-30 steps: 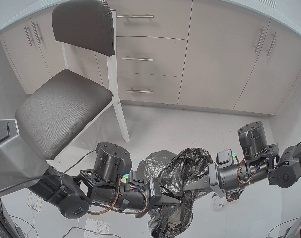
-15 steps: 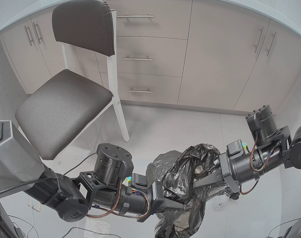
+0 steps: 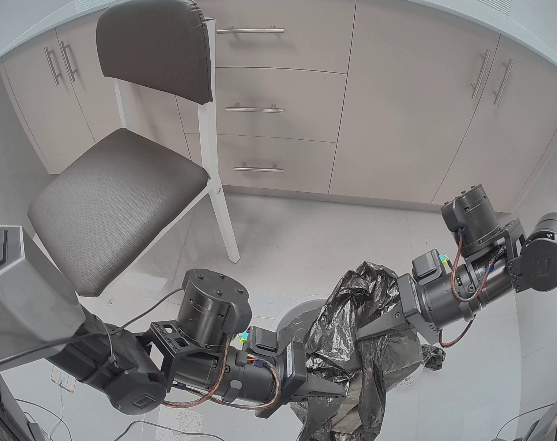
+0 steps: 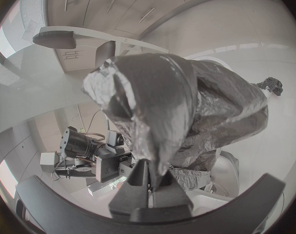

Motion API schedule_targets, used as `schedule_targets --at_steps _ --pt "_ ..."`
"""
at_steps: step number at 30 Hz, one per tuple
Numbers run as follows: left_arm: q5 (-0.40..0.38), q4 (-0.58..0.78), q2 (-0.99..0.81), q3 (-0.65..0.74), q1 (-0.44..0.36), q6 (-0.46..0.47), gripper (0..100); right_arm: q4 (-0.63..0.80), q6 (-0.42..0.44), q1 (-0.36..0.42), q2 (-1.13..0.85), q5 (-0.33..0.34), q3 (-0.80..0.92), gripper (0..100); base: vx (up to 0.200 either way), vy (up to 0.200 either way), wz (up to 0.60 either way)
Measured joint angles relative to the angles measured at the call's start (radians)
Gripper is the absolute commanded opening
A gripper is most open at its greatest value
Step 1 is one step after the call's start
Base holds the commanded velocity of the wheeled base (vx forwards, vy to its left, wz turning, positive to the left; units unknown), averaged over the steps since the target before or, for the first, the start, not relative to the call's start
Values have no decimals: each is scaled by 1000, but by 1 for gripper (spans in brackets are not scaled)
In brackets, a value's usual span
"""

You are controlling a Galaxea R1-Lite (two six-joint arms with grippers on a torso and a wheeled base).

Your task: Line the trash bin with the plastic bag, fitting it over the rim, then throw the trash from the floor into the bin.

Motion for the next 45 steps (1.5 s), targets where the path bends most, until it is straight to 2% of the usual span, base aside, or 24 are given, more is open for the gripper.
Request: schedule_targets --at_steps 6,12,17,24,27,33,45 --pt "0 -1 5 0 0 1 0 -13 -6 -6 54 0 -2 0 0 0 0" --pt "11 -2 19 -10 26 19 0 -102 -16 -17 101 -2 17 0 0 0 0" --pt "38 -2 40 -20 67 105 0 -155 -22 -29 133 -2 40 0 0 0 0" --pt "177 -2 81 -30 106 311 0 -184 -29 -41 161 -3 57 0 0 0 0" --pt "251 -2 91 -33 122 364 0 -235 -46 -47 168 -5 72 0 0 0 0" --pt "282 -1 93 -40 157 400 0 -356 -73 -55 189 -9 120 0 0 0 0" --pt "351 1 98 -45 198 516 0 -403 -78 -59 240 -38 143 0 0 0 0"
